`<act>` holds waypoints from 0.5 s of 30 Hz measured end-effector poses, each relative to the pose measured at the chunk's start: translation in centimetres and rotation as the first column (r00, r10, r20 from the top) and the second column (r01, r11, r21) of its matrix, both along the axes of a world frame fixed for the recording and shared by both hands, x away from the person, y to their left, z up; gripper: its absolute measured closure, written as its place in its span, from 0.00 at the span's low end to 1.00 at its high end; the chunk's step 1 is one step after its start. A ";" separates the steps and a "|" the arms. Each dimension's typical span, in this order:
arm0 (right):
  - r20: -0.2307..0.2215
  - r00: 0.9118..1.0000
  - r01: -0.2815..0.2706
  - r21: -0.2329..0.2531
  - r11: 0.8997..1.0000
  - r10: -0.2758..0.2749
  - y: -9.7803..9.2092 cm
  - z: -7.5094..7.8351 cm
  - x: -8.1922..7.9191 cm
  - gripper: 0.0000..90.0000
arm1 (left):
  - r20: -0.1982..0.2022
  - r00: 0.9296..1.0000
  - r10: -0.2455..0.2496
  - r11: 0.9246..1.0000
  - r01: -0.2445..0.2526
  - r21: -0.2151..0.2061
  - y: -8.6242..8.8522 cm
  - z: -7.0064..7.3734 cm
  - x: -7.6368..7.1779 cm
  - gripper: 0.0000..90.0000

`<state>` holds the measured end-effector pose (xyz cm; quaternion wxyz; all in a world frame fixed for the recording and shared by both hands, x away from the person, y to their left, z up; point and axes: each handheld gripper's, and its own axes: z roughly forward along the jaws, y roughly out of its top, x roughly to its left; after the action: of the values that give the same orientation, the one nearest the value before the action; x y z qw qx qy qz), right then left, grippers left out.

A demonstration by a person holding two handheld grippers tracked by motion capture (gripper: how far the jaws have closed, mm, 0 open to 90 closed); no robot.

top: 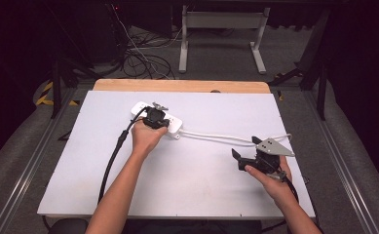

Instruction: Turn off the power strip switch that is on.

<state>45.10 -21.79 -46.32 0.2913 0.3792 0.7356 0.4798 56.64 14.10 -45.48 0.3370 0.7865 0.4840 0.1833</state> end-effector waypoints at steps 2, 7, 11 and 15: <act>-0.002 1.000 -0.002 0.000 1.000 0.002 0.0 0.0 0.0 0.14 | 0.013 1.000 0.017 1.000 -0.016 -0.017 0.3 -0.2 0.0 1.00; -0.002 1.000 0.000 0.001 1.000 0.000 0.0 0.0 0.0 0.14 | 0.046 0.998 0.051 0.998 -0.050 -0.031 1.6 -0.5 -0.2 1.00; -0.002 1.000 0.001 0.001 1.000 -0.001 0.0 0.0 0.1 0.14 | 0.097 0.993 0.073 0.996 -0.067 -0.060 2.9 0.0 -0.7 1.00; -0.002 1.000 0.002 0.002 1.000 -0.002 -0.1 0.0 0.0 0.14 | 0.153 0.985 0.082 0.994 -0.070 -0.082 3.7 1.2 -1.7 1.00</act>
<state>45.15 -21.84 -46.33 0.2909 0.3807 0.7350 0.4798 54.98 17.82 -44.25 0.3963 0.7372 0.4926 0.2385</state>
